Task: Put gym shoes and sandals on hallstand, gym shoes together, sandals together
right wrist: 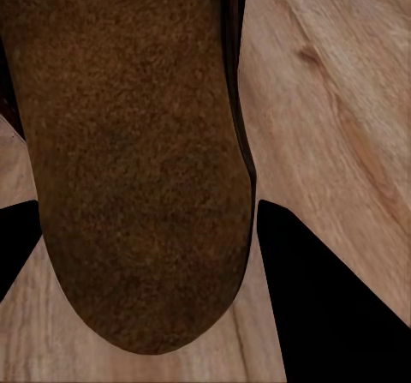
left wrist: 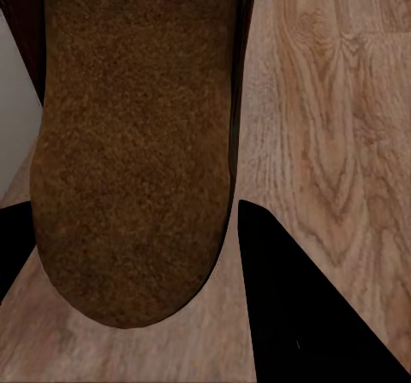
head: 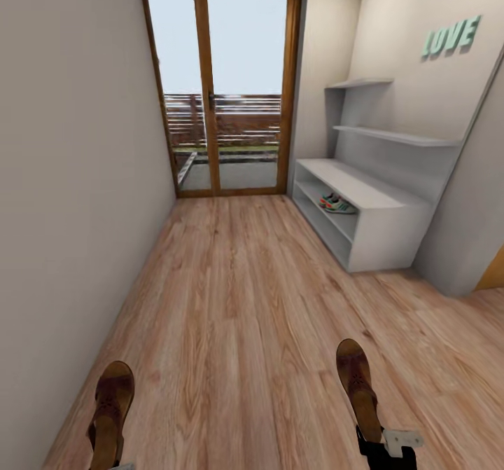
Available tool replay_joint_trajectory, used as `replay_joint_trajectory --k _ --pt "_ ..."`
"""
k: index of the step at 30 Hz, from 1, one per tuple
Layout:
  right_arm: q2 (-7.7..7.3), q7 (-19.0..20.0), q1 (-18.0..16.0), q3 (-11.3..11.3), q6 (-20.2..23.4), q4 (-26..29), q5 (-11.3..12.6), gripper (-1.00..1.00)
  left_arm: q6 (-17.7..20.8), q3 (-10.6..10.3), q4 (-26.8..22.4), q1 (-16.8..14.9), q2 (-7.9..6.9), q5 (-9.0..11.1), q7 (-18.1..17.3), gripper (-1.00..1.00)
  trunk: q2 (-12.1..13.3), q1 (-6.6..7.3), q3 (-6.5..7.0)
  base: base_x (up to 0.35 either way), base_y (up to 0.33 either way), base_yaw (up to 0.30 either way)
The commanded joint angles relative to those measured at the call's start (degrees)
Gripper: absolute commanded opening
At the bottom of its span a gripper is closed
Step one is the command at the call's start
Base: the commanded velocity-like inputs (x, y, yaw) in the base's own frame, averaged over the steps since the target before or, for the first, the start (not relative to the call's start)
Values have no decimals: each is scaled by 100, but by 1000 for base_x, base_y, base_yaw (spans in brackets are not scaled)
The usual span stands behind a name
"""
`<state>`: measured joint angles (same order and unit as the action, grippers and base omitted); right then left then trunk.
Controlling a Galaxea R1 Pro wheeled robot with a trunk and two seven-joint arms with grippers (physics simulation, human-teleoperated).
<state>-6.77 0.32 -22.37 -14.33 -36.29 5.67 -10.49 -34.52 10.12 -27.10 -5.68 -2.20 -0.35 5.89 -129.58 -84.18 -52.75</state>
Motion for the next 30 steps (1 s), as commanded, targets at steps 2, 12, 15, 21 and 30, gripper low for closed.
replay_joint_trajectory --k 2,12,15,21,30 --pt "0 12 -4 -52 -19 -4 -40 -100 -12 -2 3 -4 0 -27 20 -100 -2 -2 -5 339 72 0" --pt "0 12 -4 -52 -17 -4 -40 -100 -11 7 3 -4 0 -27 23 -100 -2 -2 -5 339 72 0" --pt "0 12 -4 -52 -18 -4 -40 -100 -11 7 3 -4 0 -27 24 -100 -2 -2 -5 339 71 0" --pt "1 12 -4 -52 -19 -4 -40 -100 -11 1 3 -4 0 -27 23 -100 -2 -2 -5 339 71 0" --pt "0 12 -4 -52 -19 -4 -40 -100 -11 -2 3 -4 0 -27 20 -100 -2 -2 -5 339 55 0"
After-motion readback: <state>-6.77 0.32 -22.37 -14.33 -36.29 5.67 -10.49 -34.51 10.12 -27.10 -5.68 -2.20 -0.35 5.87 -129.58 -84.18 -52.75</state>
